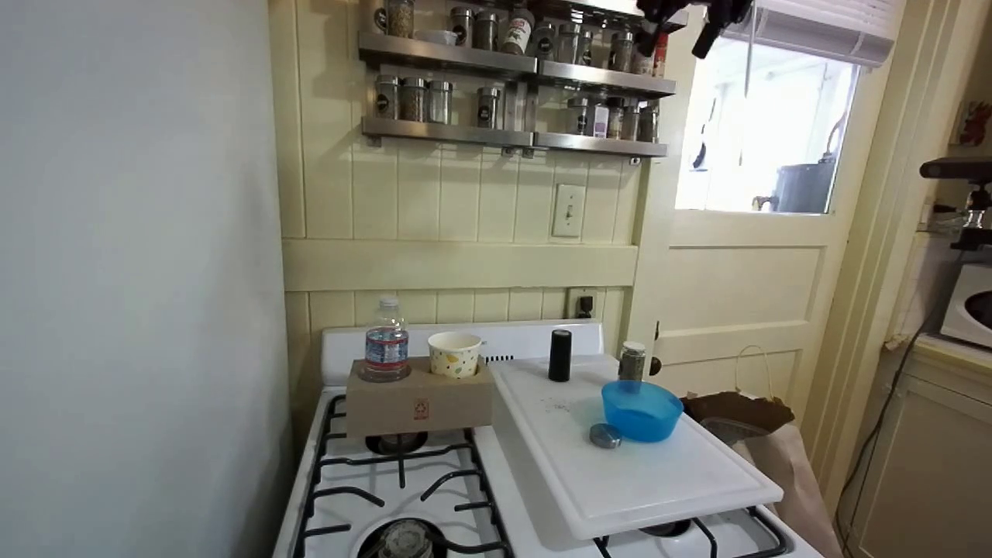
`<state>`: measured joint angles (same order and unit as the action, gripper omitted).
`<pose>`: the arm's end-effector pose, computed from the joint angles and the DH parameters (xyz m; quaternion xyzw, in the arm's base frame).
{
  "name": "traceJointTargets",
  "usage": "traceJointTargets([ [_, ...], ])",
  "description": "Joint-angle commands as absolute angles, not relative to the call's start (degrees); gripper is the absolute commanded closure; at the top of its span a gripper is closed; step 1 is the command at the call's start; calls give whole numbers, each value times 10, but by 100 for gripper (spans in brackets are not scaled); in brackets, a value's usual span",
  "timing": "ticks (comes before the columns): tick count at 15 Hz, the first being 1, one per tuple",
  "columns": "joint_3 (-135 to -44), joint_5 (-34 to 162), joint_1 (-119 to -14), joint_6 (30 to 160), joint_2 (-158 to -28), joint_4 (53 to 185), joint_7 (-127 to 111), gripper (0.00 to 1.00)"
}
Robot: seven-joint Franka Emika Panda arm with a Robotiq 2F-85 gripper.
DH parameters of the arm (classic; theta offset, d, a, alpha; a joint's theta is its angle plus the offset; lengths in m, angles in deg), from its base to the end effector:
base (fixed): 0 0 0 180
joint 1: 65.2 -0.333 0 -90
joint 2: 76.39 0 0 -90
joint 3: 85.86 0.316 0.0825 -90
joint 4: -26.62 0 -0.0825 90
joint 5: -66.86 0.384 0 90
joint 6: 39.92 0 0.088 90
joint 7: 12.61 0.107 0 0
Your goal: Straighten the bottle on the middle shelf
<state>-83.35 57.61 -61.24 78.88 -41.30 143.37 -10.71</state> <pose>0.3885 -0.0108 0.7447 0.9439 -0.0130 0.3170 0.0913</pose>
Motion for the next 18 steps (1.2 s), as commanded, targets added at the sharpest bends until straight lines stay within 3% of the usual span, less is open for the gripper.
traceJointTargets([
  [1, -830, 561, -616, 805, -415, 1427, -102, 0],
  [10, -832, 559, -617, 810, -417, 1424, -102, 0],
  [18, -800, 537, -608, 1002, -451, 1368, -92, 0],
])
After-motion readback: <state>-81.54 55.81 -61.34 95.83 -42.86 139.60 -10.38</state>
